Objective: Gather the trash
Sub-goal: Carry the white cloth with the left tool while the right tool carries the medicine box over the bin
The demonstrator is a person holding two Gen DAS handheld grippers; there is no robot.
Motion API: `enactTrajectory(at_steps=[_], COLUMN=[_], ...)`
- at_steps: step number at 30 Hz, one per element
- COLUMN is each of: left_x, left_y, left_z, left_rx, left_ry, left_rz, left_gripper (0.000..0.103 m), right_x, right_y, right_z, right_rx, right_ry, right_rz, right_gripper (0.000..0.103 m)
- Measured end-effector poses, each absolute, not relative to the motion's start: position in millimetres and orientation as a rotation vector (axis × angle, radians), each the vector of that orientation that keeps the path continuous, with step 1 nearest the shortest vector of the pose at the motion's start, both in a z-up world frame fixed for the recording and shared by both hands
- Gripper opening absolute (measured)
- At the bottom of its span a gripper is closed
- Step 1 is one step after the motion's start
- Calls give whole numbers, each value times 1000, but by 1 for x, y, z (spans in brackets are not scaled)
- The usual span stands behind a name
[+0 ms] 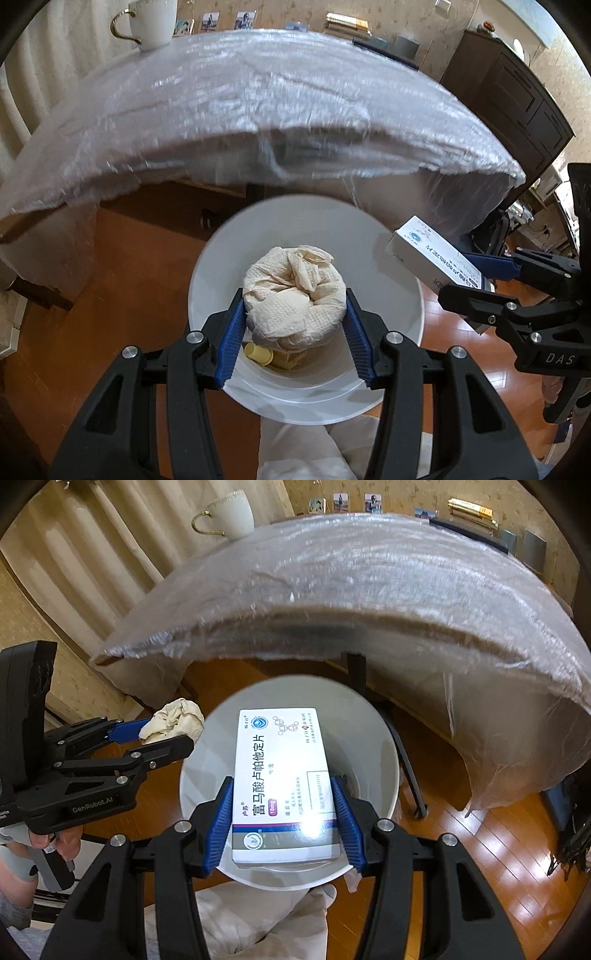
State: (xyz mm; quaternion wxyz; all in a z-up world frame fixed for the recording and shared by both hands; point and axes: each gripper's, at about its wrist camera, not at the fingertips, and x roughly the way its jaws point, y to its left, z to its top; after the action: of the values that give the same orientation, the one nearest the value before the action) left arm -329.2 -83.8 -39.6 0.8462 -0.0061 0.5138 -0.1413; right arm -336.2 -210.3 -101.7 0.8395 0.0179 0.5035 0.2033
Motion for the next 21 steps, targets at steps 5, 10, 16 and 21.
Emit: enactTrajectory(at_steps=[5,10,16,21], left_x=[-327,-323,-319,-314], left_y=[-89,-94,-101,-100], left_z=[-58,-75,-94,-101], left_rx=[11,33,56,47], left_ry=[1118,1151,1185,1196], left_rz=[-293,-297,-299,-310], left_gripper=[51,51,51,53], right_x=[-329,-322,-315,-312], right_y=[-205,-199,-194,-191], right_z=[-120,-136,-154,-160], right_rx=[28,8,2,-4], right_ry=[1101,1131,1163,1180], right_rz=[423,414,405,394], right_gripper=[51,51,51,51])
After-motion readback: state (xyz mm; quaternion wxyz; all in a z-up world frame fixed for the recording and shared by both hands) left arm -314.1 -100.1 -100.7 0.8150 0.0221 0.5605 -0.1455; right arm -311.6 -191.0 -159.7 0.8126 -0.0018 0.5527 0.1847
